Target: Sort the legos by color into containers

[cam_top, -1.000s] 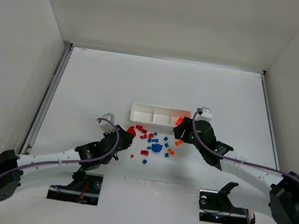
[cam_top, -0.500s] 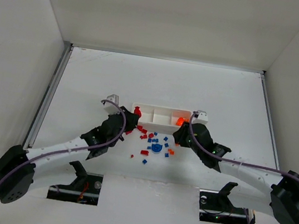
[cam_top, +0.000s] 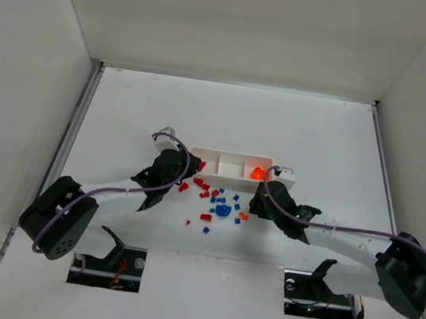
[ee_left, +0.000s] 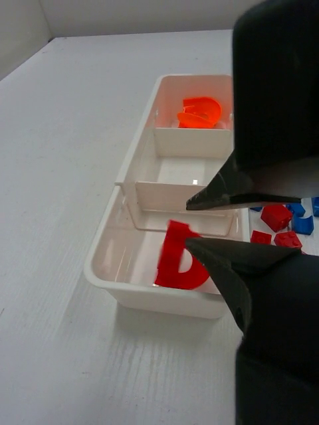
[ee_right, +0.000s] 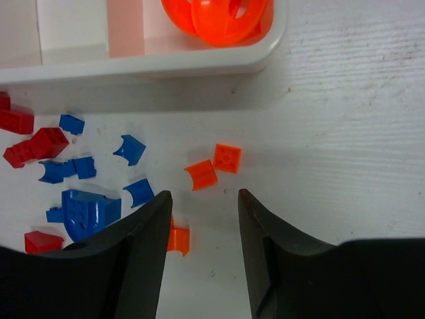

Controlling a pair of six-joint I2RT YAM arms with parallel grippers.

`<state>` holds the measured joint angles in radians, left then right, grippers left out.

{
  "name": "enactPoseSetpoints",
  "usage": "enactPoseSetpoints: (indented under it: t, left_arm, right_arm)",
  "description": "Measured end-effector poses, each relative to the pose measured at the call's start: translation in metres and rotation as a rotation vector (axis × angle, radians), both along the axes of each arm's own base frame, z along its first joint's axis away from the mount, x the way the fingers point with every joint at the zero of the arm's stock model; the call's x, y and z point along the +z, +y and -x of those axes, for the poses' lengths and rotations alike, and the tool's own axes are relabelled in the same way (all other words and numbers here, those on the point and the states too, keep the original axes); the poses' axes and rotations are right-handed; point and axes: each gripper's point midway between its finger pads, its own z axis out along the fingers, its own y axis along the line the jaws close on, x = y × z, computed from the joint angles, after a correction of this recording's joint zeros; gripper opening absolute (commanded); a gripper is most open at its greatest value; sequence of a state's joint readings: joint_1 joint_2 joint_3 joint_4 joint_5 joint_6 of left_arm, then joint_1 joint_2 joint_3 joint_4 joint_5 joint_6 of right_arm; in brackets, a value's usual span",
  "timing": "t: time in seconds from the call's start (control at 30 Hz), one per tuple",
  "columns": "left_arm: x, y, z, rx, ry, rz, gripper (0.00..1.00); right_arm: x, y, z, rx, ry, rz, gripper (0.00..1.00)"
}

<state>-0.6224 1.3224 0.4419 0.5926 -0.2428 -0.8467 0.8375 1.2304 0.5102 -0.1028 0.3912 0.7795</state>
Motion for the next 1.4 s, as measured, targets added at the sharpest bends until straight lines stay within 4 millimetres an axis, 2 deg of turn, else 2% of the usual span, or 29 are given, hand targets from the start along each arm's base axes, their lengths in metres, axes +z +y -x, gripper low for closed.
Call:
enactPoseSetpoints:
  t: [0.07, 0.17, 0.27, 0.4, 0.5, 0.57, 0.67, 0.83, 0.97, 1.17, 1.27, 1.4]
  left_arm:
    - [0.001, 0.0, -0.002, 0.001, -0.003, 0.006, 0.31]
    - [0.002, 0.004, -0.005, 0.013, -0.009, 0.01, 0.41]
    - [0.005, 0.007, -0.007, 0.022, -0.018, 0.011, 0.42]
    - [0.022, 0.009, -0.002, 0.015, -0.062, 0.01, 0.39]
    - [0.036, 0.009, 0.011, -0.004, -0.108, -0.006, 0.38]
    - [0.035, 0.01, 0.024, -0.017, -0.116, -0.04, 0.39]
    - [0.021, 0.018, 0.042, -0.02, -0.091, -0.119, 0.44]
    - [-0.016, 0.044, 0.065, 0.005, 0.002, -0.279, 0.52]
    - [-0.032, 0.056, 0.073, 0.017, 0.052, -0.351, 0.55]
    - [-0.057, 0.06, 0.08, -0.007, 0.116, -0.435, 0.56]
    - [-0.068, 0.059, 0.084, -0.028, 0.142, -0.468, 0.57]
    - [-0.068, 0.052, 0.082, -0.047, 0.133, -0.476, 0.57]
  right_arm:
    - [-0.003, 0.001, 0.003, 0.002, 0.011, 0.003, 0.58]
    - [-0.008, 0.003, 0.005, 0.007, 0.024, 0.015, 0.58]
    - [-0.015, 0.002, 0.007, 0.008, 0.041, 0.032, 0.57]
    - [-0.018, 0.005, 0.004, 0.007, 0.051, 0.05, 0.54]
    - [-0.019, 0.007, -0.001, 0.006, 0.049, 0.07, 0.48]
    - [-0.019, 0.009, -0.004, 0.004, 0.048, 0.081, 0.45]
    - [-0.02, 0.011, -0.008, 0.002, 0.041, 0.102, 0.45]
    - [-0.021, 0.016, -0.008, 0.01, 0.026, 0.146, 0.46]
    - [-0.023, 0.017, -0.007, 0.017, 0.019, 0.188, 0.36]
    - [-0.024, 0.015, -0.006, 0.011, 0.012, 0.222, 0.19]
    - [-0.023, 0.015, -0.006, 0.007, 0.011, 0.22, 0.17]
    - [-0.021, 0.013, -0.002, 0.015, 0.018, 0.219, 0.16]
